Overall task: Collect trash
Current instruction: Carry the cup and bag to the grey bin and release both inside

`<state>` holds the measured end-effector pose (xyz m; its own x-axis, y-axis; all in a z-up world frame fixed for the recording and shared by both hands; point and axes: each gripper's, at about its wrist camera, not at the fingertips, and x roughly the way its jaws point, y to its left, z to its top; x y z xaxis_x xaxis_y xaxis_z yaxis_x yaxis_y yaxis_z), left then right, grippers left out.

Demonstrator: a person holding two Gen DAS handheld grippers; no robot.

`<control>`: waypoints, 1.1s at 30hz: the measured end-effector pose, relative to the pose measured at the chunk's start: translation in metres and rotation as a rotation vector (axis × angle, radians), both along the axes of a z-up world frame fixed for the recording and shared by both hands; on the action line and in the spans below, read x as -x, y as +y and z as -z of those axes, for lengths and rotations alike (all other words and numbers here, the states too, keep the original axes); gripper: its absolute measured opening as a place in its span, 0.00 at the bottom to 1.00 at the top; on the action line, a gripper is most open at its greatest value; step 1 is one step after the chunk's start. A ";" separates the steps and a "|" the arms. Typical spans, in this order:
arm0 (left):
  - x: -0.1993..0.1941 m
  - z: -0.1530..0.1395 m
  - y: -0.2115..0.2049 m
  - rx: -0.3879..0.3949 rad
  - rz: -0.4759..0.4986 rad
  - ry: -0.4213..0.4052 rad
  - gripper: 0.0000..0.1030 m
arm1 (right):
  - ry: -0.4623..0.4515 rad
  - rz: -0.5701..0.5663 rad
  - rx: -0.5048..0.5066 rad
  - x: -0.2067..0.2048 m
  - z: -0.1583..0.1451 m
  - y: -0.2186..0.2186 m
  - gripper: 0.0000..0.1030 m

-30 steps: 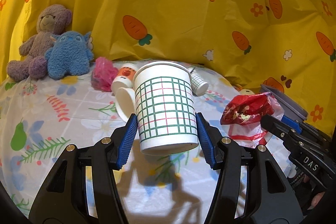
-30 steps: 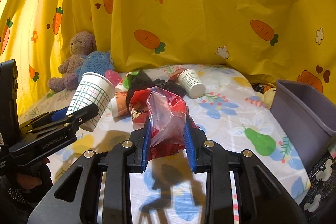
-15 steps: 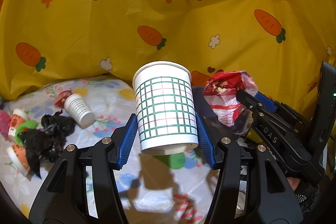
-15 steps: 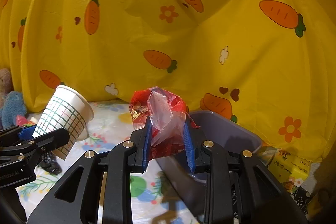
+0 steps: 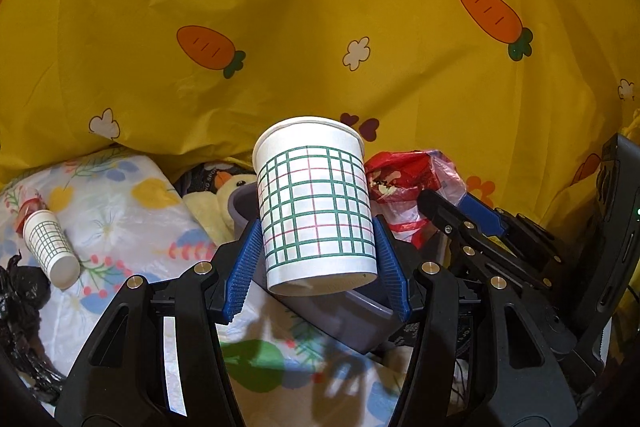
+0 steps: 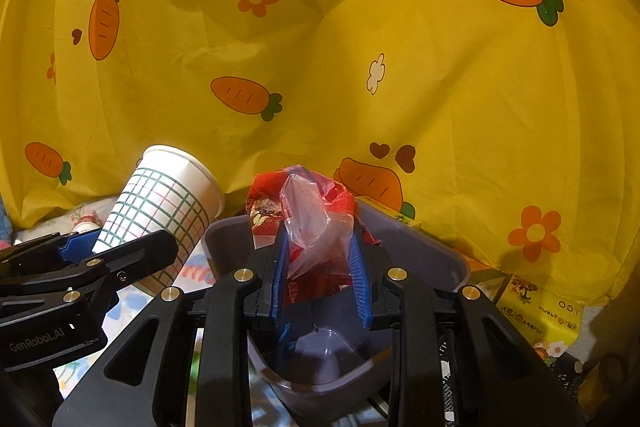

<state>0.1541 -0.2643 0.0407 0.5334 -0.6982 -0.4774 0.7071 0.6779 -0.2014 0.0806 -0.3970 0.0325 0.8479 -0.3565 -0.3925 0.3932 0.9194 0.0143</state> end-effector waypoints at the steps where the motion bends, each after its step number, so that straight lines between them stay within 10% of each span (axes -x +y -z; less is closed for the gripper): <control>1: -0.002 0.001 -0.002 0.001 0.004 0.005 0.53 | 0.004 0.004 -0.002 -0.001 0.001 -0.002 0.29; 33: -0.041 0.031 -0.043 0.079 0.119 0.225 0.55 | 0.084 0.067 -0.022 -0.018 0.014 -0.025 0.36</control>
